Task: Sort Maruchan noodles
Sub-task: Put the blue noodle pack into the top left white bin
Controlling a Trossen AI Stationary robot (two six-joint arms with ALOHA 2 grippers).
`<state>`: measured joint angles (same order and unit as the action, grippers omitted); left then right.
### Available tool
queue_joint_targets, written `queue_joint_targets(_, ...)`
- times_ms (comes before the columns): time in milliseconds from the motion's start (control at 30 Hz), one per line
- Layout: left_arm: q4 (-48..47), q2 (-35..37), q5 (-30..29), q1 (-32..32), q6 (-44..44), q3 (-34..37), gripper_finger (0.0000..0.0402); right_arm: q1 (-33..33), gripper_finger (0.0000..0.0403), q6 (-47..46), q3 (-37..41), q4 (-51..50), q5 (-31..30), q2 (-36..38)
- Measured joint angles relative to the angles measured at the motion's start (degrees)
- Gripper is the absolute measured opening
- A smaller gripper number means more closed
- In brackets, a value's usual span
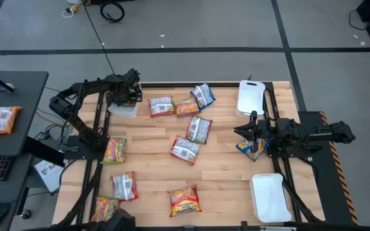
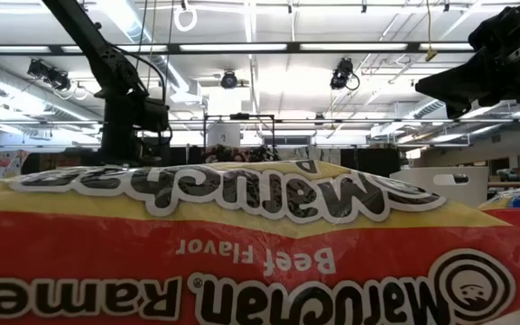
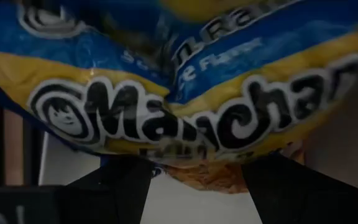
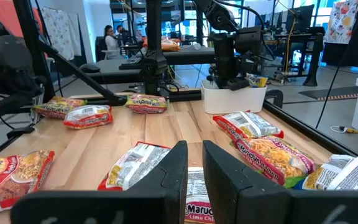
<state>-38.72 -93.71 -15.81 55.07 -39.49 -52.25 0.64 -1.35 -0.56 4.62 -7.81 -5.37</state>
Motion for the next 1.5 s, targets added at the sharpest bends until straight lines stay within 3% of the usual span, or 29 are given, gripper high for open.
queue_joint_targets(367,4.66,-0.09,-0.68,-1.99,-1.63,0.94,0.0245,0.00,0.0056,-0.02,0.02,0.00,0.00,0.02)
queue_joint_targets(567,10.06,-0.26,5.83,-2.18,-5.18,2.80,0.0245,0.00,0.0056,-0.01,0.01,0.00,0.00,0.01)
queue_joint_targets(800,10.50,-0.39,-0.51,-2.63,-8.52,2.94,0.0245,0.00,0.0056,-0.02,0.00,0.00,0.00,0.01)
queue_joint_targets(1100,15.22,-0.59,-2.36,-2.37,-10.47,2.95,0.0245,0.00,0.0056,-0.01,0.01,-0.01,0.00,0.01)
queue_joint_targets(1233,15.29,-0.63,-4.34,-2.43,-8.87,2.79,0.0245,0.00,0.0056,-0.02,0.02,0.00,0.00,0.02)
queue_joint_targets(1500,12.28,-0.55,-2.18,-1.88,-1.29,2.17,0.0245,0.02,0.0056,-0.02,0.00,0.00,0.00,0.02)
